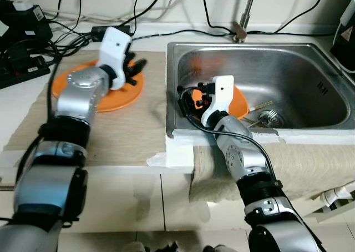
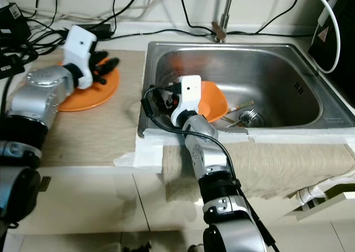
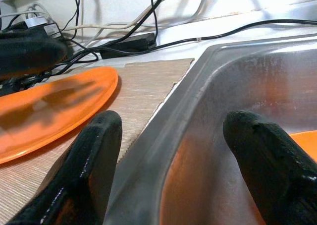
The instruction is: Kitchen organization
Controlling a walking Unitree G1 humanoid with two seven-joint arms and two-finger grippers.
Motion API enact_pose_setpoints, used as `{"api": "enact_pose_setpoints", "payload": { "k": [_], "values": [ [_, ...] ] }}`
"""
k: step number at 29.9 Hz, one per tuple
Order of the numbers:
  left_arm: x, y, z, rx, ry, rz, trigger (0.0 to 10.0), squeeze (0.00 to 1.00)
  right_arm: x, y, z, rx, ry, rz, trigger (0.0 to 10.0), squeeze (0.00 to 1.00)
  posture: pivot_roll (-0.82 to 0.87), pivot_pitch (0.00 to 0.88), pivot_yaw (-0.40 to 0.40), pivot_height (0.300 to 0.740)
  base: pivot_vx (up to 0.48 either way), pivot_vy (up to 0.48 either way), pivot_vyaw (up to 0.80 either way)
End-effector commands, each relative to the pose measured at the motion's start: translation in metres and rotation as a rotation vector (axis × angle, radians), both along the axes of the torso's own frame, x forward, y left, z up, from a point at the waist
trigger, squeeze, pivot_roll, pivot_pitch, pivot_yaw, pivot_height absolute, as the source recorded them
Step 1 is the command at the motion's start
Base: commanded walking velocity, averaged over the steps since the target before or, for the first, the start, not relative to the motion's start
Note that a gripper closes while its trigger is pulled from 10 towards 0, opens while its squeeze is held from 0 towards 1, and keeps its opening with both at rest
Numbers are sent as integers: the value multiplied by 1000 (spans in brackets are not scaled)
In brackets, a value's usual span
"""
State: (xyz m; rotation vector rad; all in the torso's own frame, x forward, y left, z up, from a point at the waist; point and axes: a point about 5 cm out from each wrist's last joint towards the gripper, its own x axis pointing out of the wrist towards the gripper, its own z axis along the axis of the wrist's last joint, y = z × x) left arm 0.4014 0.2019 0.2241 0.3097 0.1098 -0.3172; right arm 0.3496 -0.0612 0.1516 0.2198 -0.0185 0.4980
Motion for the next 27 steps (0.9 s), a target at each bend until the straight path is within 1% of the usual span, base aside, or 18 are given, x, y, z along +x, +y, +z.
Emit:
{"api": "enact_pose_setpoints", "payload": {
  "k": [1, 2, 3, 4, 5, 6, 10, 11, 12, 13, 16, 17, 19, 21, 22, 25, 26, 27],
  "values": [
    [2, 6, 2, 40, -4, 36, 10000, 0, -1, 0, 2, 1, -9, 1, 10000, 0, 72, 0, 12, 740, 0, 0, 0],
    [2, 17, -6, 103, 39, 94, 10000, 0, -2, 0, 2, 1, -7, 2, 10000, 0, 72, 0, 12, 740, 0, 0, 0],
    [2, 17, -6, 103, 39, 94, 10000, 0, -2, 0, 2, 1, -7, 2, 10000, 0, 72, 0, 12, 740, 0, 0, 0],
    [2, 21, -9, 130, 58, 117, 10000, 0, -2, 0, 2, 0, -6, 2, 10000, 0, 61, 0, 11, 740, 0, 0, 0],
    [2, 27, -14, 162, 85, 150, 10000, 0, -2, -1, 2, -1, -5, 1, 10000, 0, 61, 0, 9, 740, 0, 0, 0],
    [0, 36, -23, 219, 136, 191, 10000, 0, -2, -2, 1, -4, -2, -1, 10000, 0, 59, 0, 10, 740, 0, 0, 0],
    [-2, 39, -33, 274, 198, 198, 10000, 0, -2, -3, 0, -4, 1, -4, 10000, 0, 52, 0, 12, 740, 0, 0, 0],
    [-2, 39, -33, 274, 198, 198, 10000, 0, -2, -3, 0, -4, 1, -4, 10000, 0, 52, 0, 12, 740, 0, 0, 0],
    [-2, 37, -36, 255, 218, 187, 10000, 0, -2, -3, 0, -4, 1, -6, 10000, 0, 49, 0, 15, 740, 0, 0, 0],
    [-2, 37, -36, 255, 218, 187, 10000, 0, -2, -3, 0, -4, 1, -6, 10000, 0, 49, 0, 15, 740, 0, 0, 0],
    [-3, 27, -46, 260, 286, 119, 10000, 0, -2, -4, 0, -2, 4, -13, 10000, 0, 48, 0, 19, 740, 0, 0, 0],
    [-3, 27, -46, 260, 286, 119, 10000, 0, -2, -4, 0, -2, 4, -13, 10000, 0, 48, 0, 19, 740, 0, 0, 0],
    [-4, 18, -49, 226, 324, 59, 10000, 0, -2, -5, 0, -2, 5, -14, 10000, 0, 48, 0, 19, 740, 0, 0, 0],
    [-4, 12, -51, 207, 343, 14, 10000, 0, -2, -5, 0, -3, 7, -14, 10000, 0, 51, 0, 19, 740, 0, 0, 0],
    [-4, 12, -51, 207, 343, 14, 10000, 0, -2, -5, 0, -3, 7, -14, 10000, 0, 51, 0, 19, 740, 0, 0, 0],
    [-4, 2, -52, 188, 363, -50, 10000, 0, -2, -6, -1, -4, 10, -14, 10000, 0, 57, 0, 19, 740, 0, 0, 0],
    [-4, -4, -52, 165, 370, -88, 10000, 0, -3, -5, -2, -5, 13, -13, 10000, 0, 60, 0, 19, 740, 0, 0, 0],
    [-4, -4, -52, 165, 370, -88, 10000, 0, -3, -5, -2, -5, 13, -13, 10000, 0, 60, 0, 19, 740, 0, 0, 0]
  ]
}}
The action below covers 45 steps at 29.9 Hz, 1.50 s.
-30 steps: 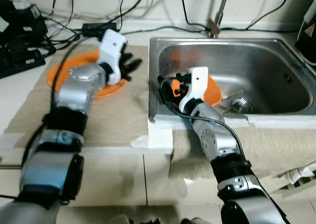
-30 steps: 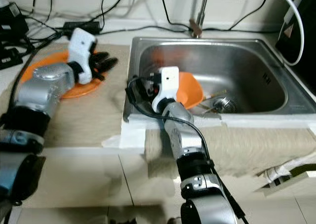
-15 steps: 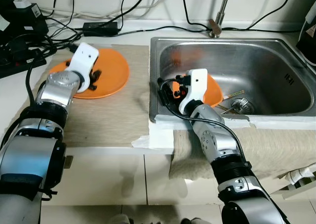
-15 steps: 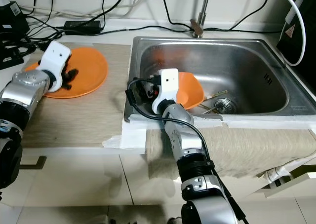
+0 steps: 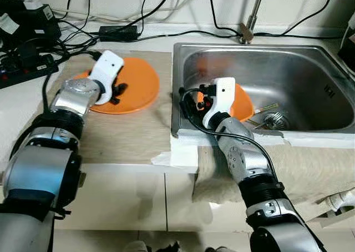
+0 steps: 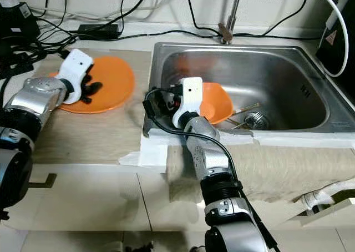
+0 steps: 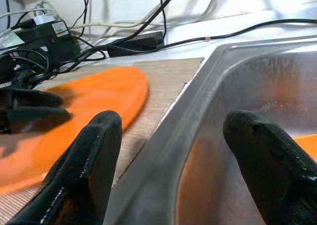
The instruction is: Kitchen organization
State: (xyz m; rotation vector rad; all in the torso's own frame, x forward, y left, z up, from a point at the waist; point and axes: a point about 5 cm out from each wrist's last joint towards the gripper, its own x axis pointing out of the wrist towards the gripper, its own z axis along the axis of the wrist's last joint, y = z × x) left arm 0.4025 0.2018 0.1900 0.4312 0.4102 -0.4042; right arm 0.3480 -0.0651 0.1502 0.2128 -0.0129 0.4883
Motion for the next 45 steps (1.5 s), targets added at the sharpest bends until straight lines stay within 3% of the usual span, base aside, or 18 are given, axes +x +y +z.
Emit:
{"api": "enact_pose_setpoints", "payload": {
  "k": [1, 5, 9, 12, 16, 17, 21, 22, 29, 34, 39, 42, 45],
  "values": [
    [-6, -6, -17, -15, 89, -42, 10000, 0, -1, -1, -1, 3, 9, -3, 10000, 0, 66, 0, 18, 740, 0, 0, 0],
    [-12, -17, -29, -55, 134, -97, 10000, 0, 0, 0, -1, 3, 14, 0, 10000, 0, 87, 0, 13, 740, 0, 0, 0],
    [-20, -18, -48, -48, 192, -105, 10000, 0, 0, 1, -1, 2, 17, 5, 10000, 0, 90, 0, 12, 740, 0, 0, 0],
    [-22, -17, -49, -53, 197, -98, 10000, 0, 0, 2, -1, 2, 17, 8, 10000, 0, 91, 0, 13, 740, 0, 0, 0],
    [-15, -14, -32, -93, 113, -44, 10000, 0, 0, 2, -2, 2, 19, 10, 10000, 0, 87, 0, 14, 740, 0, 0, 0],
    [-10, -15, -17, -117, 22, -38, 10000, 0, 0, 1, -2, 2, 19, 9, 10000, 0, 87, 0, 14, 740, 0, 0, 0],
    [-6, -17, 4, -190, -93, -12, 10000, 0, -1, 1, -2, 2, 17, 9, 10000, 0, 78, 0, 16, 740, 0, 0, 0],
    [-4, -18, 16, -235, -163, -9, 10000, 0, -1, 0, -1, -4, 10, 9, 10000, 0, 75, 0, 16, 740, 0, 0, 0],
    [-8, -17, 29, -287, -268, -11, 10000, 0, -1, -7, 1, -20, -10, -6, 10000, 0, 69, 0, 11, 740, 0, 0, 0],
    [-10, -4, 27, -248, -278, 25, 10000, 0, 1, -11, 2, -30, -14, -14, 10000, 0, 68, 0, 10, 740, 0, 0, 0],
    [-15, 29, 21, -151, -281, 146, 10000, 0, 2, -15, 1, -32, -11, -25, 10000, 0, 67, 0, 12, 740, 0, 0, 0],
    [-20, 45, 18, -135, -287, 206, 10000, 0, 1, -17, -1, -36, -7, -29, 10000, 0, 72, 0, 9, 740, 0, 0, 0],
    [-23, 50, 15, -130, -285, 224, 10000, 0, 1, -19, -3, -39, -3, -30, 10000, 0, 77, 0, 2, 740, 0, 0, 0]
  ]
}}
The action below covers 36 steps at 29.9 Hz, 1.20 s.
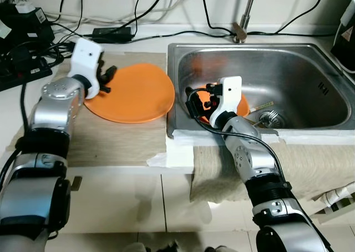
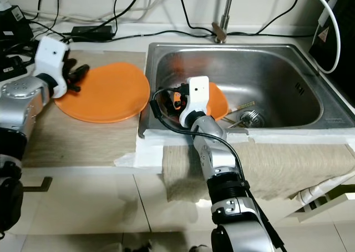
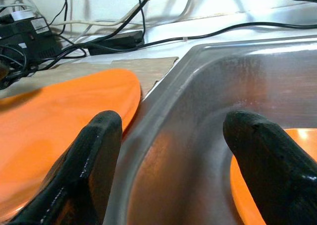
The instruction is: Kitchen organization
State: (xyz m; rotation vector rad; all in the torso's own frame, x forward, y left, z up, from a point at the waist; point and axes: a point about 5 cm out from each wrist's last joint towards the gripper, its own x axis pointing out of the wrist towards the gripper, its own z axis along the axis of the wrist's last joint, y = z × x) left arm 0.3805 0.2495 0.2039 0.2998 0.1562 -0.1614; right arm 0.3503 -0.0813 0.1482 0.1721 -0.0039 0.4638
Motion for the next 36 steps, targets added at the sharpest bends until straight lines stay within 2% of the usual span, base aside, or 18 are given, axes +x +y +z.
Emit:
{"api": "enact_pose_setpoints", "payload": {
  "k": [1, 13, 27, 32, 36],
  "values": [
    [-3, 3, 0, 12, -5, 14, 10000, 0, -1, -3, -1, 0, -5, -6, 10000, 0, 77, 0, 2, 740, 0, 0, 0],
    [-11, 10, -19, 9, 48, 52, 10000, 0, 11, -26, 12, -13, -31, -66, 10000, 0, 76, 0, -5, 740, 0, 0, 0],
    [-17, 21, -34, -23, 108, 109, 10000, 0, 18, -37, 22, -1, -46, -94, 10000, 0, 78, 0, -9, 740, 0, 0, 0],
    [-27, 34, -54, -59, 175, 178, 10000, 0, 24, -44, 31, 26, -51, -102, 10000, 0, 79, 0, -19, 740, 0, 0, 0],
    [-28, 36, -58, -61, 184, 183, 10000, 0, 25, -44, 32, 31, -49, -101, 10000, 0, 79, 0, -20, 740, 0, 0, 0]
  ]
}}
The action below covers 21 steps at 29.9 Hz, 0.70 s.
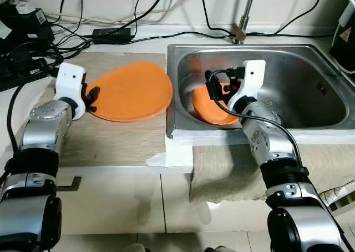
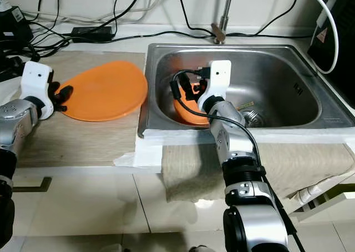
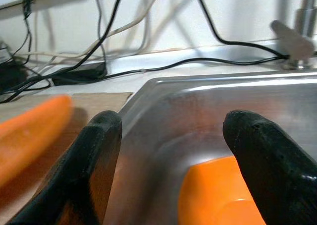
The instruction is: Kitchen organization
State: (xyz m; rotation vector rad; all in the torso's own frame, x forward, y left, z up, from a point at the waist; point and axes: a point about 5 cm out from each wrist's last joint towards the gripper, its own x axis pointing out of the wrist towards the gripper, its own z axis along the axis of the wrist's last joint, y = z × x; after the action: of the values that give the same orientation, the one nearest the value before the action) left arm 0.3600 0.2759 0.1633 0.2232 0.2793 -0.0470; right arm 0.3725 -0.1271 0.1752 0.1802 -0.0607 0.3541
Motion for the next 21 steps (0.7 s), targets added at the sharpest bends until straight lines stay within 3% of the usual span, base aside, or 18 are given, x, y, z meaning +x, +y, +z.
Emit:
{"api": "enact_pose_setpoints", "payload": {
  "k": [1, 8, 14, 15, 16, 21],
  "values": [
    [-9, 10, -21, -11, 86, 51, 10000, 0, 3, 1, 7, 22, -4, 18, 10000, 0, 78, 0, -22, 740, 0, 0, 0],
    [-18, 9, -42, -41, 128, 60, 10000, 0, 8, 6, 16, 72, -1, 59, 10000, 0, 77, 0, -26, 740, 0, 0, 0],
    [-19, 7, -45, -48, 126, 50, 10000, 0, 10, 29, 16, 83, 37, 148, 10000, 0, 78, 0, -28, 740, 0, 0, 0],
    [-19, 6, -45, -49, 123, 48, 10000, 0, 10, 35, 14, 89, 47, 169, 10000, 369, 80, 0, -30, 740, 0, 0, 0],
    [-18, 6, -44, -49, 119, 46, 10000, 0, 10, 41, 12, 95, 62, 190, 10000, 1000, 80, 0, -30, 740, 0, 0, 0],
    [-17, 5, -44, -51, 110, 42, 10000, 0, 10, 58, 4, 131, 111, 239, 10000, 1000, 86, 0, -31, 740, 0, 0, 0]
  ]
}}
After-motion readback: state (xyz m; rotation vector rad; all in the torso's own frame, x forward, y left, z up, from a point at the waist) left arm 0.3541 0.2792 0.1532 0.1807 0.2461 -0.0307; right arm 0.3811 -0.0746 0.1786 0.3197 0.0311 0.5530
